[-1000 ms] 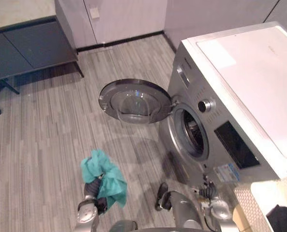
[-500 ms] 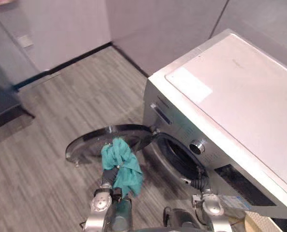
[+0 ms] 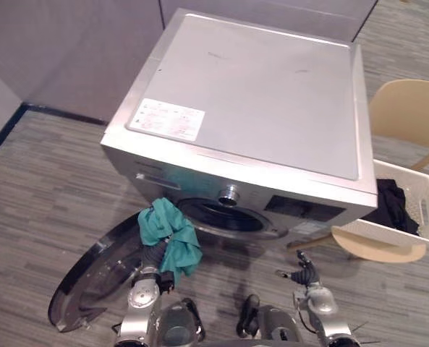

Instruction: Pick up the laundry basket with both hands and put the clothes into the washing machine.

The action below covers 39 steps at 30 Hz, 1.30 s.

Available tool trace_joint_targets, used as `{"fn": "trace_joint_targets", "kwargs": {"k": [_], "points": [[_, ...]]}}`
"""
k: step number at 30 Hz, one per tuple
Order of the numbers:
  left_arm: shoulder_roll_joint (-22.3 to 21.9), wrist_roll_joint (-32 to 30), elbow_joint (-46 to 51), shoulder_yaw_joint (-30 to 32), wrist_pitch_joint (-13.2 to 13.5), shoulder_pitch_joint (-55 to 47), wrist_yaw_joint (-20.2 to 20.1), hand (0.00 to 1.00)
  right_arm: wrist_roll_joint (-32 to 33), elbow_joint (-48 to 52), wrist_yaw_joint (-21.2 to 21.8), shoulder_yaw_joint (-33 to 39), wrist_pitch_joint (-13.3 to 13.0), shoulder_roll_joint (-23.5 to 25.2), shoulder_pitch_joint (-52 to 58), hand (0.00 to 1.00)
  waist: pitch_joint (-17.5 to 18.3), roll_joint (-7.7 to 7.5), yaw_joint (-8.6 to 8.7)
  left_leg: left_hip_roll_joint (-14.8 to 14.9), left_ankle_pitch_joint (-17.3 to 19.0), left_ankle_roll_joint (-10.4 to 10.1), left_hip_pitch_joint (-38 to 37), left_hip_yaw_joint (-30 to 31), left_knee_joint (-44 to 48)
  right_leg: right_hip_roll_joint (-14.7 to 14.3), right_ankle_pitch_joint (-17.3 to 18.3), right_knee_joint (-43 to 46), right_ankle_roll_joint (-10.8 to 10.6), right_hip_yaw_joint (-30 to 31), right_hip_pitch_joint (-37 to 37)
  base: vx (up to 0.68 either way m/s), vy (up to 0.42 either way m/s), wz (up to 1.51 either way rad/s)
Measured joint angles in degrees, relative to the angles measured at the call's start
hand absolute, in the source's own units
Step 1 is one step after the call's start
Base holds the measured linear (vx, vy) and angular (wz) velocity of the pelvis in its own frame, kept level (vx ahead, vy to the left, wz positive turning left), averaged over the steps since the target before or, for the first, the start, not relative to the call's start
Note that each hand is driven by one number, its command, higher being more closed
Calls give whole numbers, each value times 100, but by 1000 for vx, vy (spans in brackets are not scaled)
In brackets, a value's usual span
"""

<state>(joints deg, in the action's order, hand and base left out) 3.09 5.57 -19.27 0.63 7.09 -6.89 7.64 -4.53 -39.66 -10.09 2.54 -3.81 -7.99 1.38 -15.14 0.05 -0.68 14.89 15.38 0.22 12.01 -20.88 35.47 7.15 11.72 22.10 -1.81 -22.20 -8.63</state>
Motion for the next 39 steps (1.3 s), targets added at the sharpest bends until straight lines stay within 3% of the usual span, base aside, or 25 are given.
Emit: {"fn": "trace_joint_targets", "kwargs": {"k": [3,6,8,10,13,18,22,26,30,39], "points": [[14,177,-50,-12,14,279,120,100,12,39,-126,244,-20,-94,-234,0,-403,43,72,-107,5,-7,205,321,334,185,206,901,138,201,-513,-107,-60,-23],[41,513,-14,-6,75,715,303,100,190,336,-269,354,-19,-60,-429,0,-797,-10,134,-29,79,-77,909,452,1016,343,327,1909,287,382,-1432,-172,-22,-20],[28,742,151,-6,105,896,431,100,282,773,-397,375,-22,19,-435,0,-989,-34,134,102,409,-154,1379,577,1533,389,585,2516,331,519,-2012,-188,-34,-31],[-73,1018,203,-8,113,1276,578,100,471,1206,-527,442,-20,186,-445,0,-1147,-51,131,318,1047,-196,2076,697,2385,416,1096,3399,301,667,-2812,-209,-62,-23],[-199,1276,316,-12,116,1690,708,100,682,1666,-641,449,-21,404,-474,0,-1327,-70,138,464,1619,-248,2790,835,3050,454,1368,4187,329,736,-3618,-240,-75,-11],[-385,1814,417,-54,219,2373,916,100,969,2352,-876,438,-41,660,-664,0,-1461,-97,129,688,1972,-92,4492,1087,4530,511,1561,5503,363,976,-5333,-275,-24,-15],[-252,2734,415,-31,228,3203,1048,100,1086,2960,-989,481,-228,633,-757,0,-1476,-113,130,823,2134,-65,5523,1349,5539,580,1651,6412,512,1047,-6320,-159,-26,-7],[246,2847,414,13,228,4161,1142,100,1080,3266,-967,484,-263,624,-801,0,-1515,-165,158,844,2180,-96,5960,1520,5974,582,1666,6789,546,1069,-6726,-104,-60,-6],[1032,2867,411,-2,234,5577,1227,100,1081,3475,-834,483,-386,630,-818,0,-1535,-205,307,844,2173,-106,6409,1700,6190,591,1636,6917,593,974,-7025,-63,-82,-1],[1477,3086,185,-357,560,7807,1625,100,1088,3738,-699,465,-501,677,-943,0,-1631,-396,479,824,2142,-87,6829,1748,6191,567,1518,6855,768,930,-7431,38,-61,-7]]}}
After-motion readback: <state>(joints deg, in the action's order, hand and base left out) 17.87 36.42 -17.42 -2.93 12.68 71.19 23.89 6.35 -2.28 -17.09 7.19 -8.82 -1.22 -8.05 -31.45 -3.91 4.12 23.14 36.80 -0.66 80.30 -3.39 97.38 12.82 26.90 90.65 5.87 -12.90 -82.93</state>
